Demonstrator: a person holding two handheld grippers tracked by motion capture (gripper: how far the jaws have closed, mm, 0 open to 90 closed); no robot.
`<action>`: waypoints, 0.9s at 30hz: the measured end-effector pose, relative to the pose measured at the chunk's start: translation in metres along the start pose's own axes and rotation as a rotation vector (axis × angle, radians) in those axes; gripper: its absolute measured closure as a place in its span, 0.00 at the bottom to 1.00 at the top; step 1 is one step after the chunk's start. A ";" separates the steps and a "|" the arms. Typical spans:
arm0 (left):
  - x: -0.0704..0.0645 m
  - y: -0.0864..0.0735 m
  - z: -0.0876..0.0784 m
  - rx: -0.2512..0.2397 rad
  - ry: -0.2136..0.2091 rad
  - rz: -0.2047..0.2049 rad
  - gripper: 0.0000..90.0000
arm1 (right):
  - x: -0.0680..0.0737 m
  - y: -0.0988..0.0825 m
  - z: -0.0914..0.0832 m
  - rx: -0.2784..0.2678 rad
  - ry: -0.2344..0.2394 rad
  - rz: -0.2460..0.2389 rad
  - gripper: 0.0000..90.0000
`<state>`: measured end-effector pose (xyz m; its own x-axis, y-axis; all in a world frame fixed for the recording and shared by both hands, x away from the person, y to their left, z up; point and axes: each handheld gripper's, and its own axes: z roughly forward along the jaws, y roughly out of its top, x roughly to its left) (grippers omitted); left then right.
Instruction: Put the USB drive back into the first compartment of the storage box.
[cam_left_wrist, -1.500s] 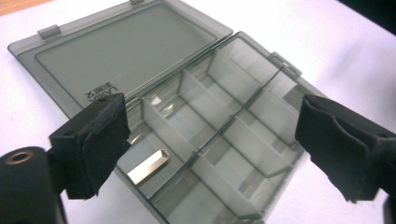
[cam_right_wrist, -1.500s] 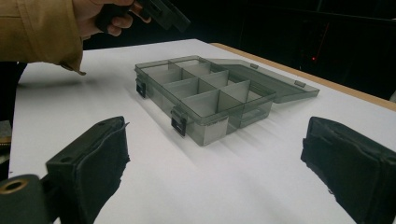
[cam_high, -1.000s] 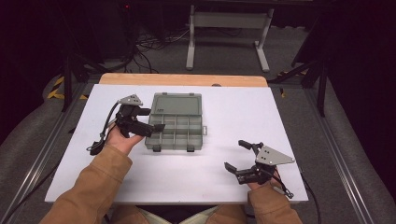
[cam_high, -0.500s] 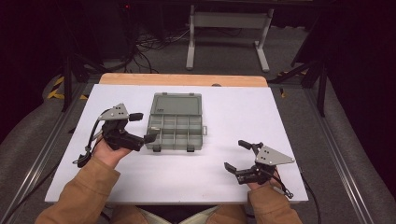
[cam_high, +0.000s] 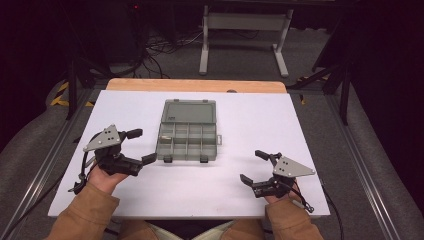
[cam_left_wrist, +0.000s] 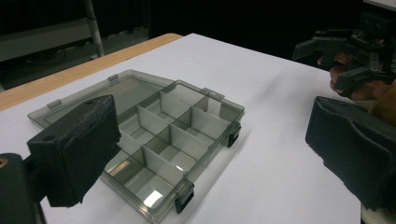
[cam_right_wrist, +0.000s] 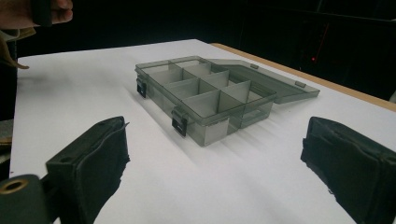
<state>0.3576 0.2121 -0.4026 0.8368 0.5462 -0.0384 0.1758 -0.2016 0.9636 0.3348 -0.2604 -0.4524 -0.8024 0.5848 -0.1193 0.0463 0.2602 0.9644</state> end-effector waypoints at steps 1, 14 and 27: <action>0.000 -0.003 -0.002 -0.009 0.004 0.000 0.04 | 0.000 0.000 0.000 -0.001 0.000 0.000 0.08; -0.003 -0.046 -0.014 -0.102 0.034 -0.004 0.03 | 0.001 0.001 -0.001 -0.009 0.008 -0.005 0.07; 0.003 -0.084 -0.016 -0.125 0.071 -0.035 0.01 | 0.001 0.002 -0.003 -0.028 0.012 -0.007 0.06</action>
<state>0.3371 0.2434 -0.4793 0.7915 0.6084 -0.0584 0.1347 -0.0804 0.9876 0.3320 -0.2614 -0.4503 -0.8095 0.5740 -0.1237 0.0240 0.2429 0.9698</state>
